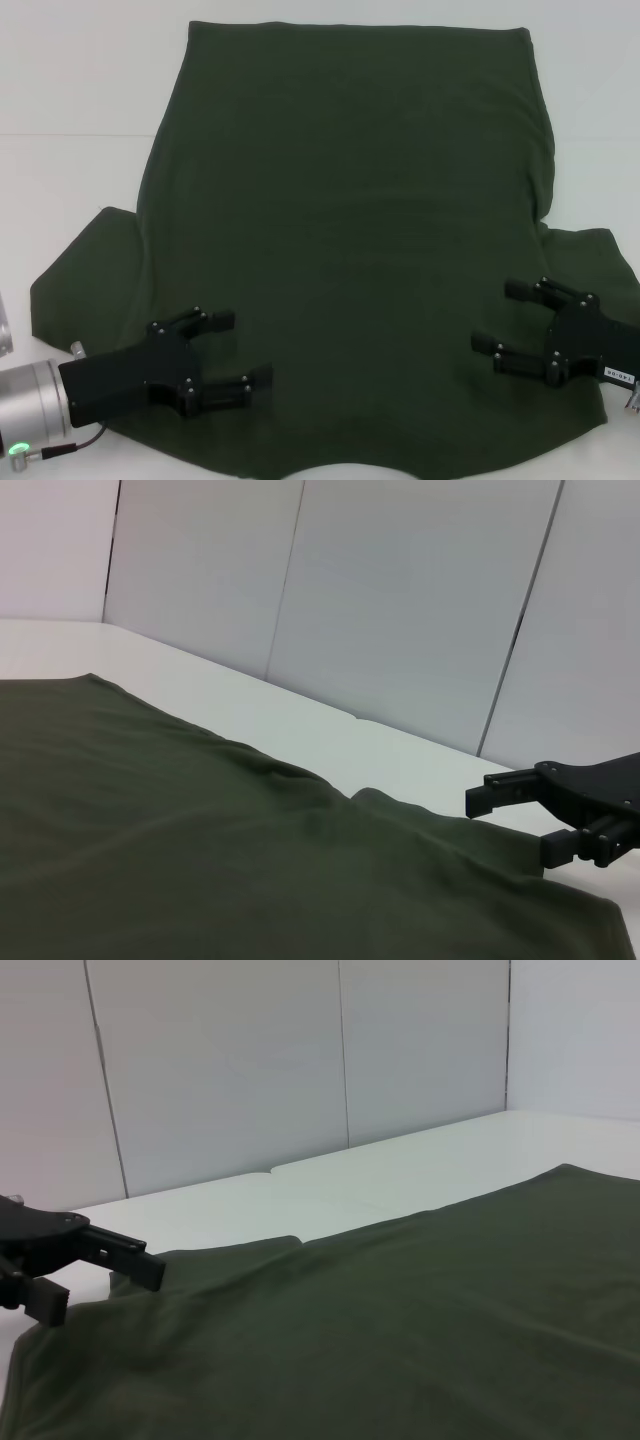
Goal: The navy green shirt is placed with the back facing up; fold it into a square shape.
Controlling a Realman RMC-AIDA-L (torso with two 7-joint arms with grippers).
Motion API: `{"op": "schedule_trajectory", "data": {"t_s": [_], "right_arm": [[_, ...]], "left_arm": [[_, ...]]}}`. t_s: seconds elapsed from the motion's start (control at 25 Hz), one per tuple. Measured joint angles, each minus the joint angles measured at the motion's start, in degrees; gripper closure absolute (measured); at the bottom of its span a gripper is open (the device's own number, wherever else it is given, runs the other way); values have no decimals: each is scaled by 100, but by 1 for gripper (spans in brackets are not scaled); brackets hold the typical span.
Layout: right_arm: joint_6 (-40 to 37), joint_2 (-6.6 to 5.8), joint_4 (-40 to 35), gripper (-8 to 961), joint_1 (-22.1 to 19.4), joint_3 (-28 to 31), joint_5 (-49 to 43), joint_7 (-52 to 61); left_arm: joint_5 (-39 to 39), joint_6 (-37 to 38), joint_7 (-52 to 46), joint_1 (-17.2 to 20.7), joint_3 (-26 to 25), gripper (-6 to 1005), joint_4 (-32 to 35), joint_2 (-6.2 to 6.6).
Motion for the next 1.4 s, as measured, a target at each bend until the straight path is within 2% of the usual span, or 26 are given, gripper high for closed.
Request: {"op": "schedule_trajectory", "data": {"t_s": [0.56, 0.72, 0.84, 1.0, 1.08, 1.24, 1.4], "right_arm": [[-10, 0, 0, 38, 14, -1, -1, 0], [-12, 0, 0, 38, 15, 0, -1, 5], [-16, -1, 0, 38, 14, -1, -1, 30], [-32, -8, 0, 38, 14, -1, -3, 42], [-10, -9, 0, 38, 21, -1, -17, 42], [-7, -10, 0, 38, 51, -2, -34, 46], [-38, -9, 0, 38, 57, -11, -36, 54]], "left_arm": [[-26, -87, -69, -41, -28, 53, -16, -9], [-96, -38, -594, -36, -146, 55, 10, 29], [-98, -21, -1816, -94, -321, 56, 54, 167], [82, -99, -3755, -261, -377, 58, 121, 522], [215, -118, -4628, -310, -391, 58, 284, 661], [800, -215, -6340, -376, -400, 60, 999, 816], [1495, -451, -7488, -551, -426, 66, 1306, 1028]]}}
